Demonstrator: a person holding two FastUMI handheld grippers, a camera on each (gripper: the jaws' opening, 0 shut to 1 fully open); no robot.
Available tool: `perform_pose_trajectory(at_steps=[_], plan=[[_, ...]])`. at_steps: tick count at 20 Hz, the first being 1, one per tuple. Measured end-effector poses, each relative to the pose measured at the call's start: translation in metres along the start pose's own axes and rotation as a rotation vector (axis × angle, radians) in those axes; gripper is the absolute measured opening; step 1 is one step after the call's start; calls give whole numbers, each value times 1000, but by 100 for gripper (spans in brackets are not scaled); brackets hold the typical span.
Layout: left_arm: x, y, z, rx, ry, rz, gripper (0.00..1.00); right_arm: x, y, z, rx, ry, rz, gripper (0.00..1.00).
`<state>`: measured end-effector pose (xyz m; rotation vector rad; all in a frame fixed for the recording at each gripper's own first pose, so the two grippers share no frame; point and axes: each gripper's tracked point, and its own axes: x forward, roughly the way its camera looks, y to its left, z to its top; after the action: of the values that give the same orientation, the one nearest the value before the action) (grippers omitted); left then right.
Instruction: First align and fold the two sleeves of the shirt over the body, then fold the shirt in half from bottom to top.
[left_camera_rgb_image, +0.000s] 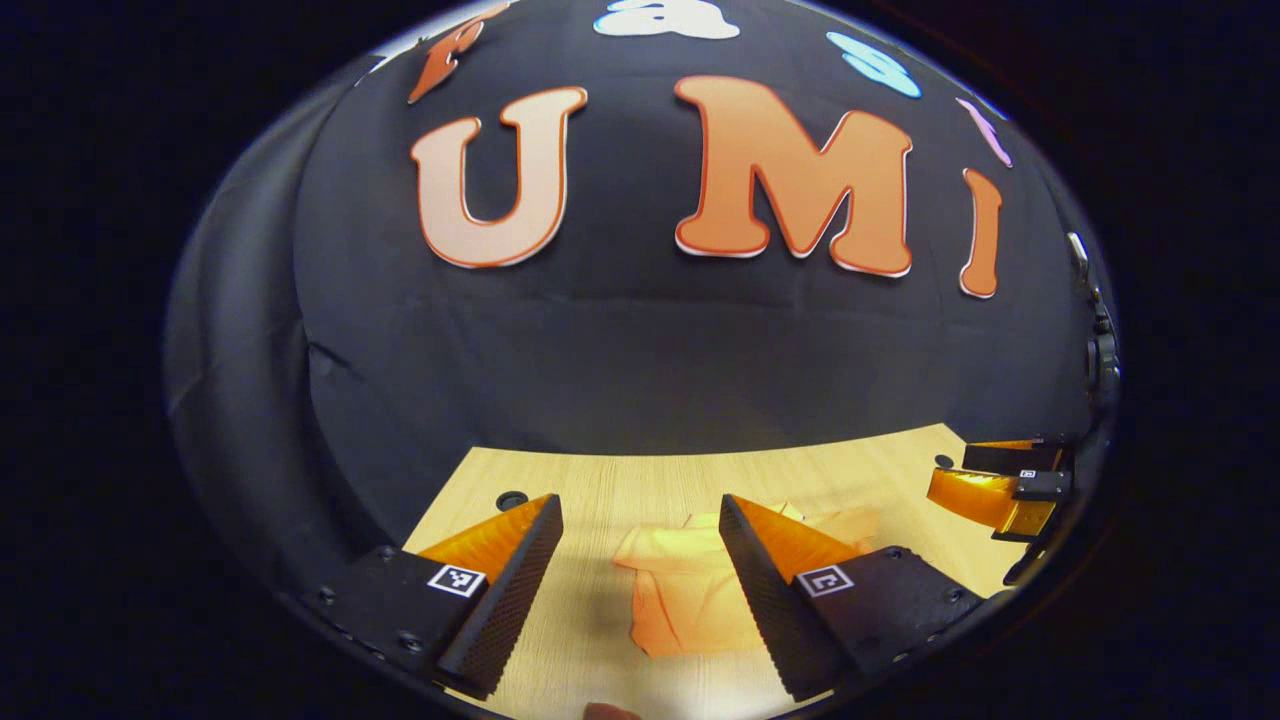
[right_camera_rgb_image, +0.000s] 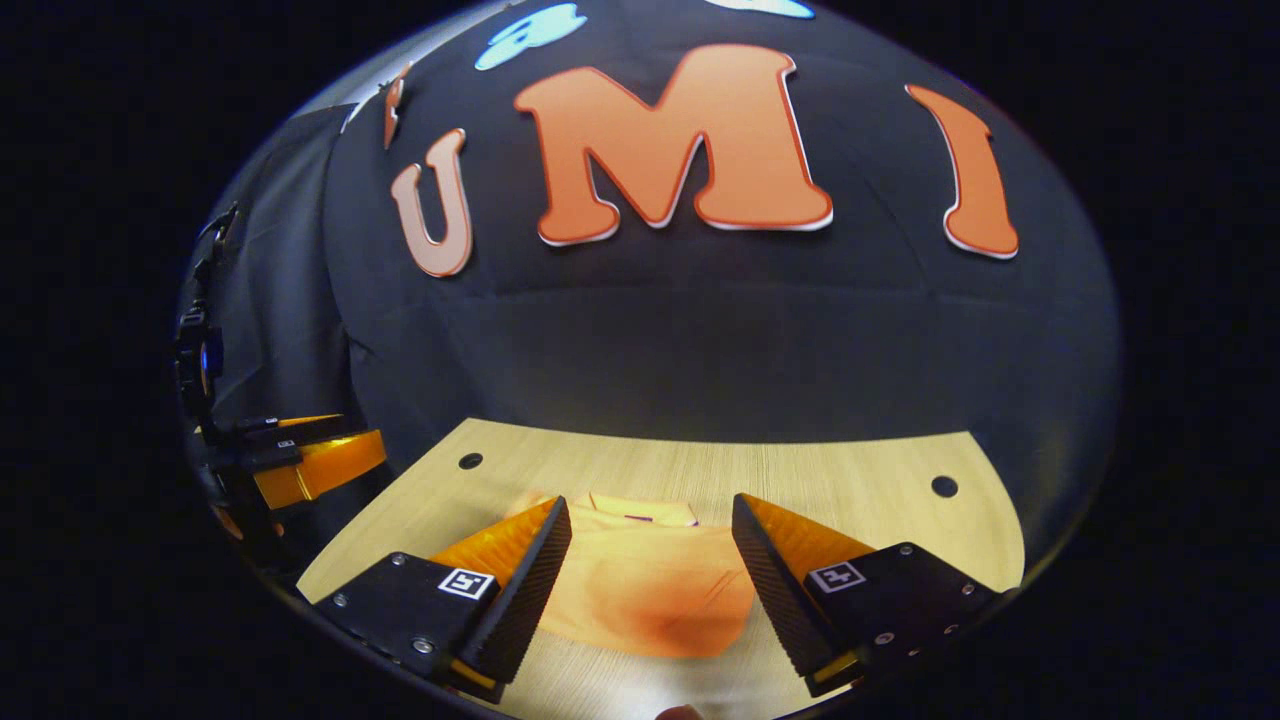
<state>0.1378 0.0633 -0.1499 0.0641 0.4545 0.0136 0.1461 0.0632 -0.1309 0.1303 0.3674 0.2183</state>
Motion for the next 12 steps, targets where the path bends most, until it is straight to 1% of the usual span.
perform_pose_trajectory(at_steps=[3,5,6,9,12], plan=[[-41,-9,11,-8,-76,1,96,-34,12,13,-23,-61,29,98],[-64,-18,14,-6,-123,13,97,-59,21,17,-35,-116,48,98],[-75,-25,8,-8,-151,11,96,-69,26,18,-46,-144,57,99],[-111,-45,1,-18,-208,23,97,-101,40,10,-82,-203,79,98],[-144,-55,-3,-15,-265,25,96,-123,51,-2,-129,-218,110,98]])
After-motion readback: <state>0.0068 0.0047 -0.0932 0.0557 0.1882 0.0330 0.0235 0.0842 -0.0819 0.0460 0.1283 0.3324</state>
